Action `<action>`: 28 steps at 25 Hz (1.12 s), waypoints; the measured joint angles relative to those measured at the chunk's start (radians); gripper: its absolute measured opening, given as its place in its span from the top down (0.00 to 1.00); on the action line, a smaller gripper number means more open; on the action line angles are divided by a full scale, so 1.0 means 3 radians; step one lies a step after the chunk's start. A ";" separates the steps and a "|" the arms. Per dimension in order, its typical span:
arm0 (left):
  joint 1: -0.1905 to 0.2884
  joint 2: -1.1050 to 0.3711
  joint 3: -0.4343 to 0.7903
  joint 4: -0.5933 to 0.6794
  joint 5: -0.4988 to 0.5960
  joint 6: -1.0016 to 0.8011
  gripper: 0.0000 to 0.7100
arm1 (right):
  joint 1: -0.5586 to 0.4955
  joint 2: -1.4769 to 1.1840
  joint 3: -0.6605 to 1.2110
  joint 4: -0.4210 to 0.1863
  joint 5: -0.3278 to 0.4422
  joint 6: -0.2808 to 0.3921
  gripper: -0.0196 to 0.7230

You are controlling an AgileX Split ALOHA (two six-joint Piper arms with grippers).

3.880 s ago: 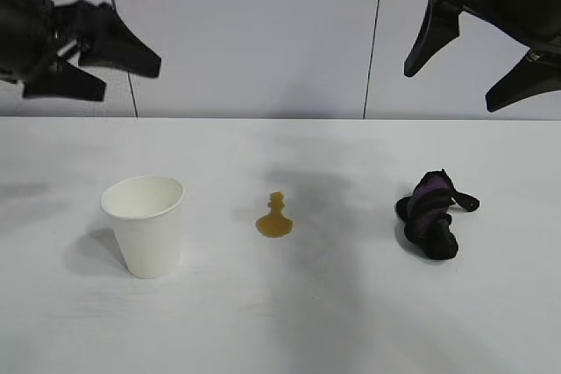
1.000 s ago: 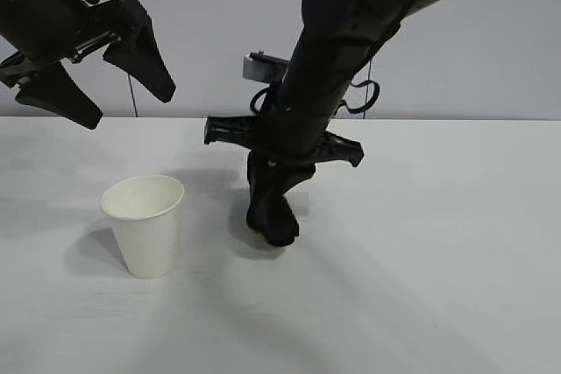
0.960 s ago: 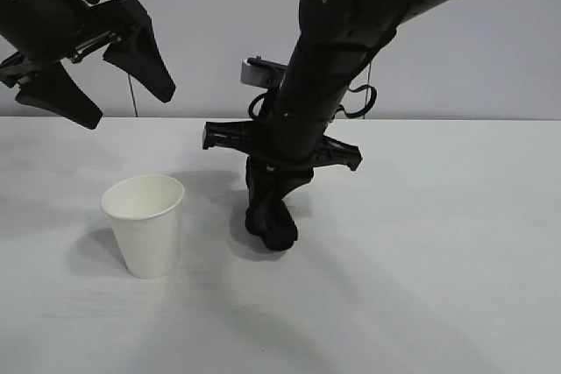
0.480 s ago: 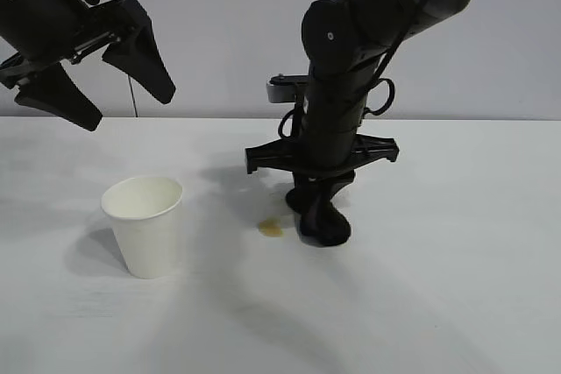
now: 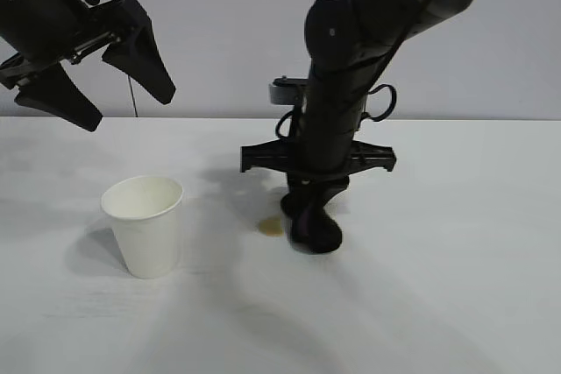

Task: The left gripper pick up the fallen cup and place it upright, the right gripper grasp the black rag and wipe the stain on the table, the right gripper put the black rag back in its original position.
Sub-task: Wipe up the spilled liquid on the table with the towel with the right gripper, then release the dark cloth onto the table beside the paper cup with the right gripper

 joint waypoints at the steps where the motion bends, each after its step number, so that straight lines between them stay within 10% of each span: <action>1: 0.0000 0.0000 0.0000 0.0000 0.0000 0.0000 0.02 | 0.0004 0.0000 0.0000 0.0000 -0.0004 0.0000 0.80; 13: 0.0000 0.0000 0.0000 0.0000 0.0000 -0.0004 0.02 | -0.0540 0.0006 -0.0010 -0.0426 0.0154 0.0100 0.80; 20: 0.0000 0.0000 0.0000 0.0000 0.0023 -0.0008 0.02 | -0.0701 -0.0113 -0.0014 -0.0031 0.0441 -0.0265 0.78; 25: 0.0000 0.0000 0.0000 0.0000 0.0082 -0.0008 0.02 | -0.0693 -0.0318 -0.0014 0.0201 0.0692 -0.0522 0.28; 28: 0.0000 0.0000 0.0000 0.0000 0.0113 -0.0008 0.02 | -0.0702 -0.0464 0.0003 0.0195 0.0849 -0.0555 0.19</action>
